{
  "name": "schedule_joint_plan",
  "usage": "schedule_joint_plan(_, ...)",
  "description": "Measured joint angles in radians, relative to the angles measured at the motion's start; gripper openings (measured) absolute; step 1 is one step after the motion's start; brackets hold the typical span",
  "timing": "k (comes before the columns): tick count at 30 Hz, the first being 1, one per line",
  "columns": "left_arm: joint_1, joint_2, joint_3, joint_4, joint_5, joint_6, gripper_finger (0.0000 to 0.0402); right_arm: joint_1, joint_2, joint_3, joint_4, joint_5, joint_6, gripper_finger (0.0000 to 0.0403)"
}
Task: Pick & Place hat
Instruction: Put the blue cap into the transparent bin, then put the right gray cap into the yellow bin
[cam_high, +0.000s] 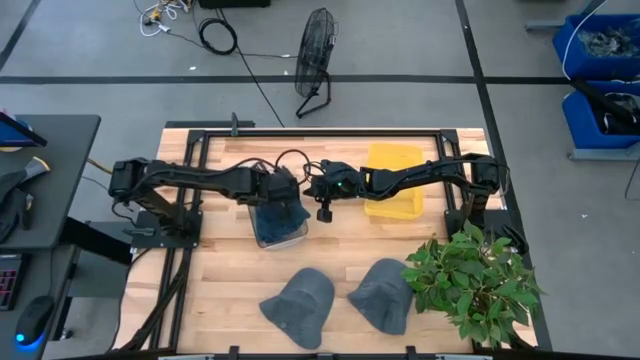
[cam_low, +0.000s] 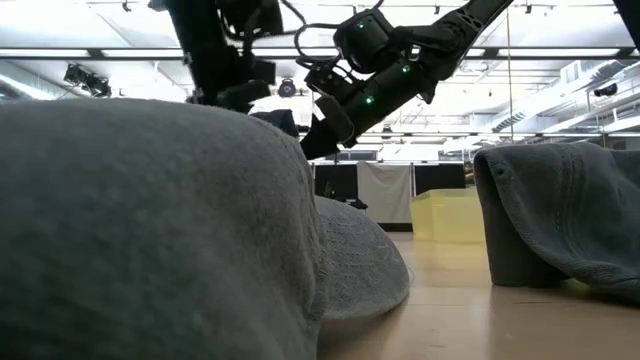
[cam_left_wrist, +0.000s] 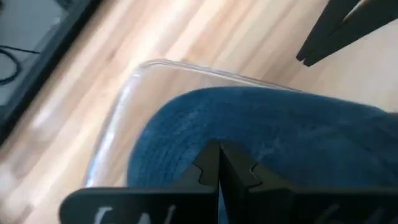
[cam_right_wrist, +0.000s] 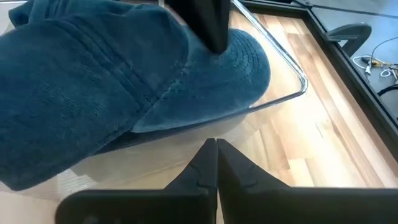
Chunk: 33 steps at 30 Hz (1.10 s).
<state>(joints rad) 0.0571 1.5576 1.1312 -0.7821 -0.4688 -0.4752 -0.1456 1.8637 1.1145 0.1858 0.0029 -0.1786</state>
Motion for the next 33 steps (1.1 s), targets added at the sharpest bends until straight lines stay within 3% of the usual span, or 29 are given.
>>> schedule_joint_plan(8, 0.032, 0.004, -0.095, -0.008, 0.123, -0.024, 0.0003, 0.002, 0.000, 0.000, -0.028, -0.020, 0.004, 0.0002)
schedule_joint_plan(22, 0.030, 0.003, -0.097, -0.048, 0.099, -0.029, 0.0003, -0.005, 0.000, 0.000, -0.001, -0.019, 0.001, 0.0002)
schedule_joint_plan(27, -0.006, -0.058, -0.034, -0.087, 0.100, -0.037, 0.0003, -0.004, -0.023, 0.000, -0.039, 0.001, -0.011, 0.0002)
schedule_joint_plan(33, -0.092, -0.143, 0.066, -0.149, 0.077, -0.032, 0.0003, 0.016, -0.178, 0.000, -0.267, 0.114, -0.021, 0.0001)
